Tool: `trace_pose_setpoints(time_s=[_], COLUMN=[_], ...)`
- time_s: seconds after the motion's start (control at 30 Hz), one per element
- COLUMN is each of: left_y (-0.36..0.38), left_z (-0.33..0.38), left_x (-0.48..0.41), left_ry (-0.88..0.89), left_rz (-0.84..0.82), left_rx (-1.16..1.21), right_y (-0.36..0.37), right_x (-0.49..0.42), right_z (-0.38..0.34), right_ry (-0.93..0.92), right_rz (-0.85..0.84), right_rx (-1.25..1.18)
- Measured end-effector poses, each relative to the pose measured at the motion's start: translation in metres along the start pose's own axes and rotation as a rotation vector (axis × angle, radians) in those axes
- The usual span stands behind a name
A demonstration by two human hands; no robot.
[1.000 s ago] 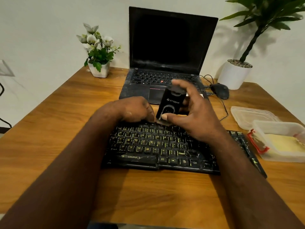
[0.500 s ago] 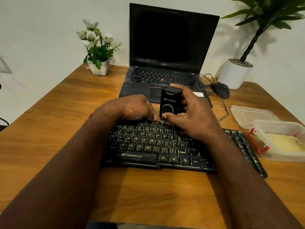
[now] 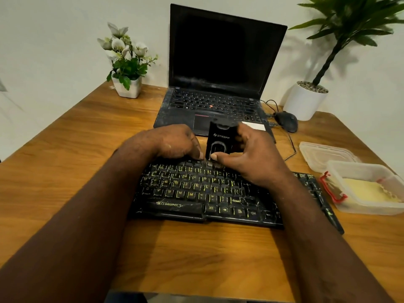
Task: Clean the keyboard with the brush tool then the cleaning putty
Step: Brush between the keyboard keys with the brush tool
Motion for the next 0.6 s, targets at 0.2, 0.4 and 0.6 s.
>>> trace_pose_setpoints(time_s=[0.2, 0.4, 0.6], left_y=[0.001, 0.002, 0.003], left_z=[-0.001, -0.001, -0.003], left_x=[-0.001, 0.000, 0.000], left_ry=[-0.001, 0.005, 0.003], left_rz=[-0.029, -0.034, -0.045], left_rx=[0.024, 0.026, 0.040], right_y=[-0.022, -0.029, -0.015], right_x=[0.003, 0.001, 0.004], right_z=[0.000, 0.004, 0.004], right_ry=[0.001, 0.018, 0.039], right_rz=[0.080, 0.117, -0.011], right_rx=[0.006, 0.174, 0.025])
Point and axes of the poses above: each hand's wrist, its own x-axis away from the middle knuckle, its own y-axis out of the palm, z = x × y, the point moved 6 cm from there along -x, towards the middle knuckle, and after that the axes turned 11 degrees about -x, right-handed, at the moved point
